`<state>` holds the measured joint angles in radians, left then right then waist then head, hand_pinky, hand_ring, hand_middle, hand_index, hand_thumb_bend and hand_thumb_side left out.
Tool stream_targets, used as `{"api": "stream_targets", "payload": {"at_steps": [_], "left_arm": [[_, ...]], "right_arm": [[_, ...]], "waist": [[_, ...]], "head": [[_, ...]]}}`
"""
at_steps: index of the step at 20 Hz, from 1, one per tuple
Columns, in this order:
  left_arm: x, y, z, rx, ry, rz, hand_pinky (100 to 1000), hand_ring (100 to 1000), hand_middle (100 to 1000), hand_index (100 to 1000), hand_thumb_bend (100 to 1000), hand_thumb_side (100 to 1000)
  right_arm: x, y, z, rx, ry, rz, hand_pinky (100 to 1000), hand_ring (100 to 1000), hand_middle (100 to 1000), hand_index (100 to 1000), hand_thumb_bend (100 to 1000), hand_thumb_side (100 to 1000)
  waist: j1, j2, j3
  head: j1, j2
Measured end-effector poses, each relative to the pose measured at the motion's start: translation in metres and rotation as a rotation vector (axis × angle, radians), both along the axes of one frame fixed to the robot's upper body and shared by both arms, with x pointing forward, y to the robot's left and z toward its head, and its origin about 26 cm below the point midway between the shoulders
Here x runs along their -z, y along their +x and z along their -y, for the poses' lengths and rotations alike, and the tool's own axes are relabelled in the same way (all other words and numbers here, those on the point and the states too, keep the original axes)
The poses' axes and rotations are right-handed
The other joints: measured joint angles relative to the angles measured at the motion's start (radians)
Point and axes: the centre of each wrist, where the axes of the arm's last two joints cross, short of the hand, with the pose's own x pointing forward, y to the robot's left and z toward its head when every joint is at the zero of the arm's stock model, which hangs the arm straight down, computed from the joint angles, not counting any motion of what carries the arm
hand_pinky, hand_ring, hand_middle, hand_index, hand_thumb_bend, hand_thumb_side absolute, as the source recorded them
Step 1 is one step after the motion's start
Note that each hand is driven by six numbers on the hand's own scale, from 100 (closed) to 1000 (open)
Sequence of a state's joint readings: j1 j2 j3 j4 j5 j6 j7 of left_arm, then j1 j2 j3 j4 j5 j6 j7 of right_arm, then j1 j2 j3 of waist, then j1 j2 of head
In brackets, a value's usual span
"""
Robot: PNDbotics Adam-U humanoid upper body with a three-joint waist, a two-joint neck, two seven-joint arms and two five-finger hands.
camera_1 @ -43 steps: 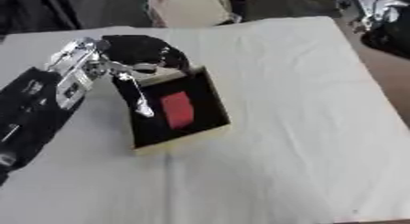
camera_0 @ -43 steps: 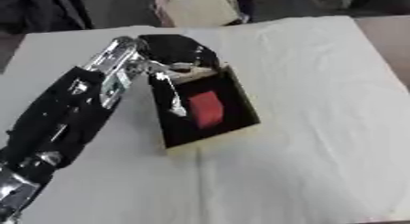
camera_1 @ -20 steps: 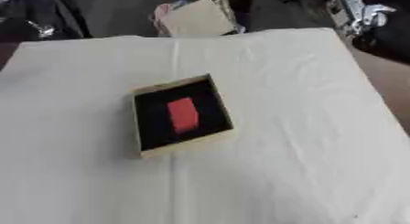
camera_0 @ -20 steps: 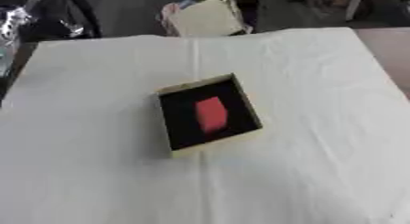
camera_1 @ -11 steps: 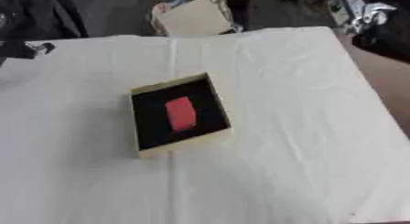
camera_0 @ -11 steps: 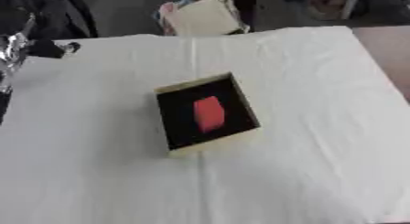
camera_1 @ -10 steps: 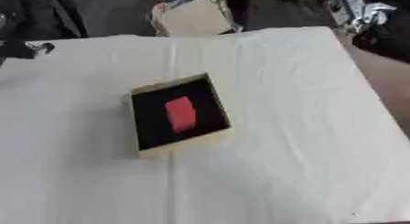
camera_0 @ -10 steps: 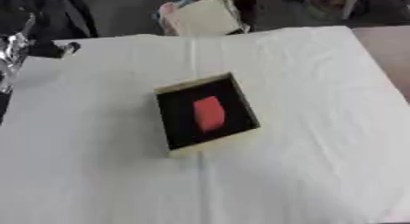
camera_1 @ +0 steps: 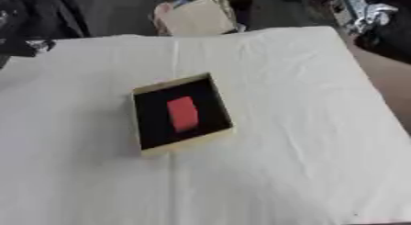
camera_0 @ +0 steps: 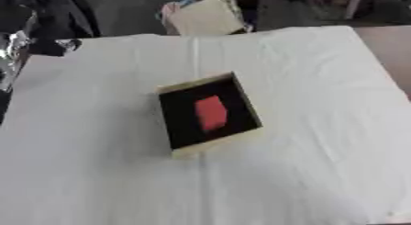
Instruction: Pick up objects on the table and place them in the box.
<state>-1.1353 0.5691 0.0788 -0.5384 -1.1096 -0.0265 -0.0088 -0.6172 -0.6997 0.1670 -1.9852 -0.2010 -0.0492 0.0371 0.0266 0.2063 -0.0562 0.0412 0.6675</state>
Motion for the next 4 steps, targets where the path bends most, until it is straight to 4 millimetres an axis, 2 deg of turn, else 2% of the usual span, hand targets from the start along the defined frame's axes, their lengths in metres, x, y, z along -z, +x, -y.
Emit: {"api": "stream_targets", "payload": {"at_steps": [4], "left_arm": [[0.0007,-0.0002,-0.0003,0.001,0.001,-0.002,824,803,799,869,545,529]], "right_arm": [[0.0005,0.0000,0.0003,0.000,0.002,-0.001,575,635,739,971,100,422]], "waist": [[0.000,-0.004,0.000]], "head": [[0.000,0.000]]}}
